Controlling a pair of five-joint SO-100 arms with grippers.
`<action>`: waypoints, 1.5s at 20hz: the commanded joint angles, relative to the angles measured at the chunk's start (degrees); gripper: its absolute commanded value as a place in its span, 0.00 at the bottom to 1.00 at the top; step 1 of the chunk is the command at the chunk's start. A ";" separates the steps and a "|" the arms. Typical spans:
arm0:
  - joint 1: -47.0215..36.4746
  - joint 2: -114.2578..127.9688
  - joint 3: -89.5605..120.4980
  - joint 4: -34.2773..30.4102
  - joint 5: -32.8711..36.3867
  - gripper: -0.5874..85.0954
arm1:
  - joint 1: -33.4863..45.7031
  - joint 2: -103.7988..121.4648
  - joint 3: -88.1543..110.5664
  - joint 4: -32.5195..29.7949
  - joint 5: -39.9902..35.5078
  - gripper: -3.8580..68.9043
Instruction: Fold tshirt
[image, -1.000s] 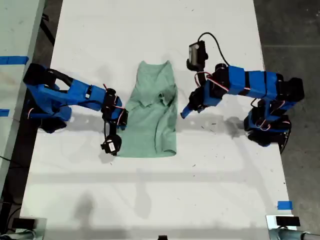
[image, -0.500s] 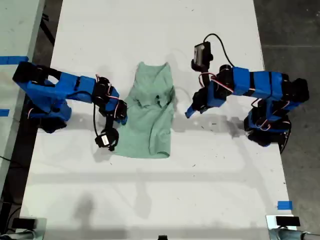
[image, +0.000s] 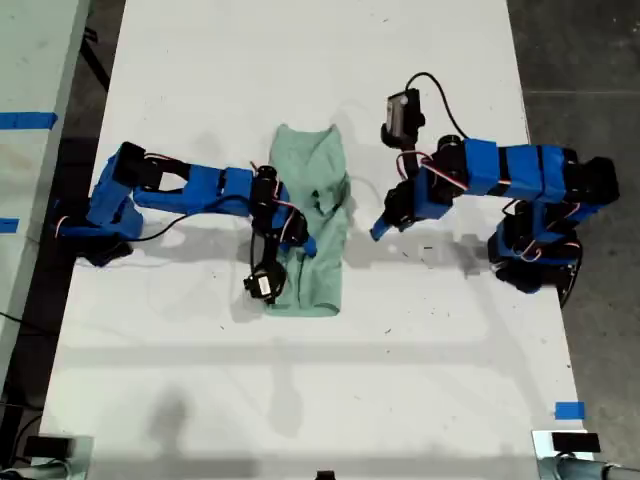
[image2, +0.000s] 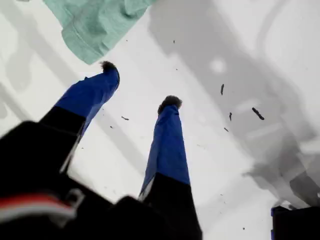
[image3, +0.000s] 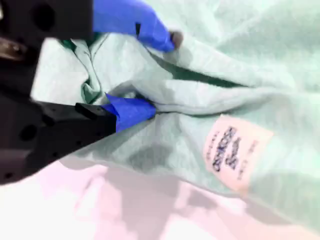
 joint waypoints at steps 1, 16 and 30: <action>-2.37 3.60 -3.78 5.19 0.79 0.35 | -0.97 3.87 -0.35 -1.67 0.44 0.34; 10.72 40.69 17.93 16.35 -13.54 0.28 | -7.56 0.09 -10.20 0.26 1.41 0.46; 14.94 18.37 15.82 4.31 -17.31 0.31 | -11.43 -38.06 -37.00 -2.37 2.90 0.53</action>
